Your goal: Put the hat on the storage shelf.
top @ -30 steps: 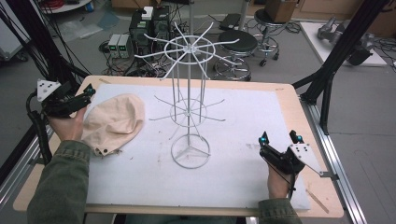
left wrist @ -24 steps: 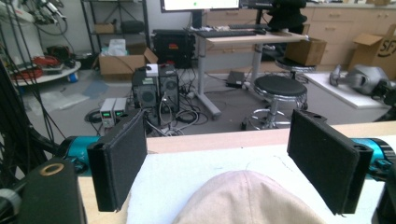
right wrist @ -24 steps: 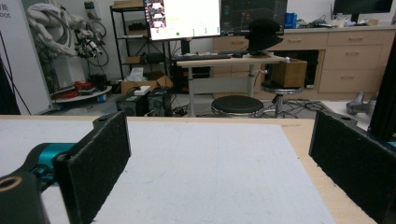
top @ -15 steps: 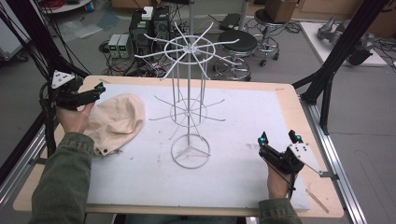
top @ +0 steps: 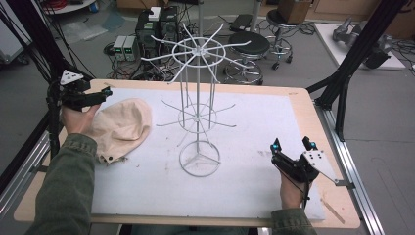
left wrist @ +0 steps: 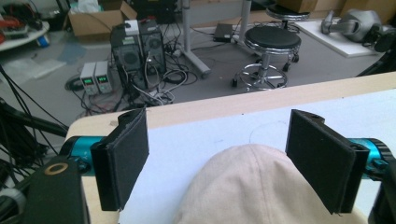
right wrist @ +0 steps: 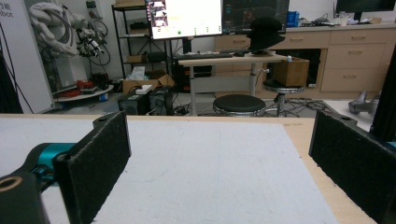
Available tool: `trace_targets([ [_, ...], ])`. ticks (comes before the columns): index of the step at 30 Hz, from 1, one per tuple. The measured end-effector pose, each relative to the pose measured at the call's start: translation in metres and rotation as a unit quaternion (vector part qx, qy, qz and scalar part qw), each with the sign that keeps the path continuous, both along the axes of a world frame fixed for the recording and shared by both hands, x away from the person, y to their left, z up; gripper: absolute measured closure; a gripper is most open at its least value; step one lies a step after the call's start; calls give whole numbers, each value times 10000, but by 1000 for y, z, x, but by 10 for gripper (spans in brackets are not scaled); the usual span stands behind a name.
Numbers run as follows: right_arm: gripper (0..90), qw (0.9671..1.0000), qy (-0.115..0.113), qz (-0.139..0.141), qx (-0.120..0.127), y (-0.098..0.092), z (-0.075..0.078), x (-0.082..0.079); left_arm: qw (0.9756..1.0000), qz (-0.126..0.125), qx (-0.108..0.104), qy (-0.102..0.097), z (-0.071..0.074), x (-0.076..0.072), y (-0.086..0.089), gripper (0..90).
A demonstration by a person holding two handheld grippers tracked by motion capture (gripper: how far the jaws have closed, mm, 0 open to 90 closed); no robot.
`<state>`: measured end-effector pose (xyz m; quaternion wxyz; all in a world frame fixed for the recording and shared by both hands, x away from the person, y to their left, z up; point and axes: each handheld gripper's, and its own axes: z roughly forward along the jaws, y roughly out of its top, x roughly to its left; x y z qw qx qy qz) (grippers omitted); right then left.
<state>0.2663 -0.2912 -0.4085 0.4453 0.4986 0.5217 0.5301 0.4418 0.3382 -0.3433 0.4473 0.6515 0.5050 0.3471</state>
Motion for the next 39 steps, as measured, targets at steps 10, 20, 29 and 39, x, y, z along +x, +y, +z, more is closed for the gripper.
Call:
trace_targets([
  [10, 46, 10000, 27, 39, -35, 1, 0, 0, 9974, -108, 225, 671, -23, 20, 5, 216],
  [20, 46, 9999, 65, 97, -24, 1, -1, 1, 9912, -310, 704, 1074, -21, 36, -2, 214],
  [29, 46, 9999, 60, 88, 8, 0, 0, 0, 9816, -340, 737, 1731, -41, 52, -1, 214],
  [39, 45, 9999, 53, 99, 31, -1, 0, 0, 9731, -519, 691, 2133, -54, 58, 1, 232],
])
